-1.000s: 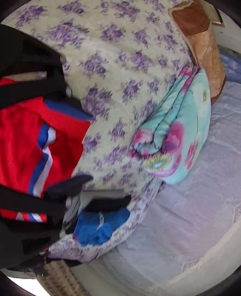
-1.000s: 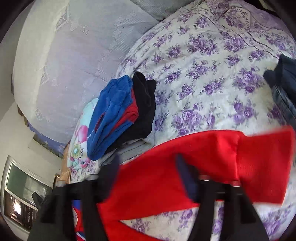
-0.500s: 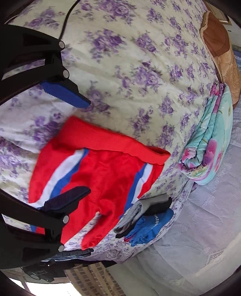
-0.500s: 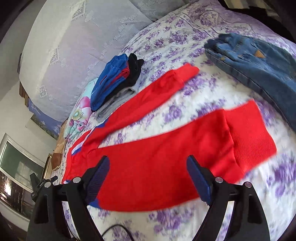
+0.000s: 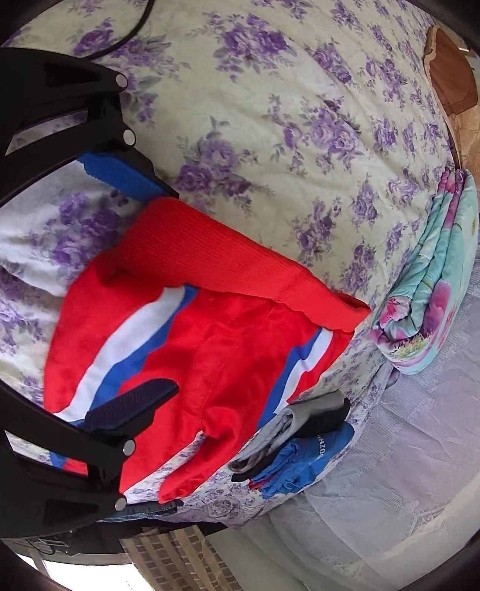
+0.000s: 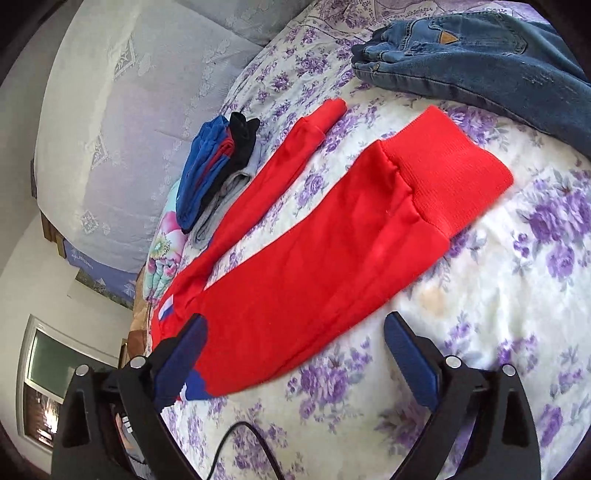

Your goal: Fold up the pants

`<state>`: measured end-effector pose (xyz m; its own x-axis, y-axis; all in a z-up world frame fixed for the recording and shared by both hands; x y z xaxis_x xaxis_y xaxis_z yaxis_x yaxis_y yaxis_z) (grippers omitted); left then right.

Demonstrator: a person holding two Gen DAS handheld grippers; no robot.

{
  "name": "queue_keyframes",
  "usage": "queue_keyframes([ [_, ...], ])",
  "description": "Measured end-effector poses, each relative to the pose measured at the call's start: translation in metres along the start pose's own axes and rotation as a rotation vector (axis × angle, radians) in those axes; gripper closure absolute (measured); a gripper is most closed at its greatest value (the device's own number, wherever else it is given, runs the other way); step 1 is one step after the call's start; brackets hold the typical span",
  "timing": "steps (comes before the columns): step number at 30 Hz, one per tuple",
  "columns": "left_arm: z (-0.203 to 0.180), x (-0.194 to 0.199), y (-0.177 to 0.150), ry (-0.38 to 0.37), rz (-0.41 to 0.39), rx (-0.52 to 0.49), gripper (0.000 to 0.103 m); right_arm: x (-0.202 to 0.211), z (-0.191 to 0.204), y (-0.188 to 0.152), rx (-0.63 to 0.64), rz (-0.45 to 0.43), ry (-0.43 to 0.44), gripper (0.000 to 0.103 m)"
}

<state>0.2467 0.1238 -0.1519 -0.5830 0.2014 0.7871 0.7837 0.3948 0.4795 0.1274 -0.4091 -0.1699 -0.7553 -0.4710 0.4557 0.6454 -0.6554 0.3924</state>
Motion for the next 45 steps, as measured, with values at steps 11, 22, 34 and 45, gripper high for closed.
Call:
queue_keyframes([
  [11, 0.014, 0.035, 0.005, -0.091, -0.057, 0.039, 0.064, -0.009, -0.010, 0.012, -0.009, -0.024, 0.030, 0.091],
  [22, 0.074, 0.060, -0.044, -0.027, -0.008, 0.123, 0.059, 0.031, 0.003, -0.037, 0.114, 0.072, -0.018, 0.092],
  [34, 0.105, 0.133, -0.017, 0.053, -0.255, 0.177, 0.021, 0.102, 0.002, 0.002, 0.097, -0.115, -0.084, 0.046],
  [45, 0.012, 0.047, -0.032, 0.146, -0.102, -0.196, 0.017, -0.016, 0.014, -0.031, 0.153, 0.141, -0.032, 0.032],
])
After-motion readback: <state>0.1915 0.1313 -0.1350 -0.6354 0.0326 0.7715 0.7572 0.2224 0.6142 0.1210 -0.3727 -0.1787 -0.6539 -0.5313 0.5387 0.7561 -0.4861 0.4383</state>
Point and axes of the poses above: each gripper's, at about its wrist camera, not at the fingertips, and x roughly against the way its jaws point, z to its left, y to its top, the point moved 10 cm from there along -x, roughly the way its jaws point, and after that the axes turned 6 degrees about y, right-handed, at the moved point
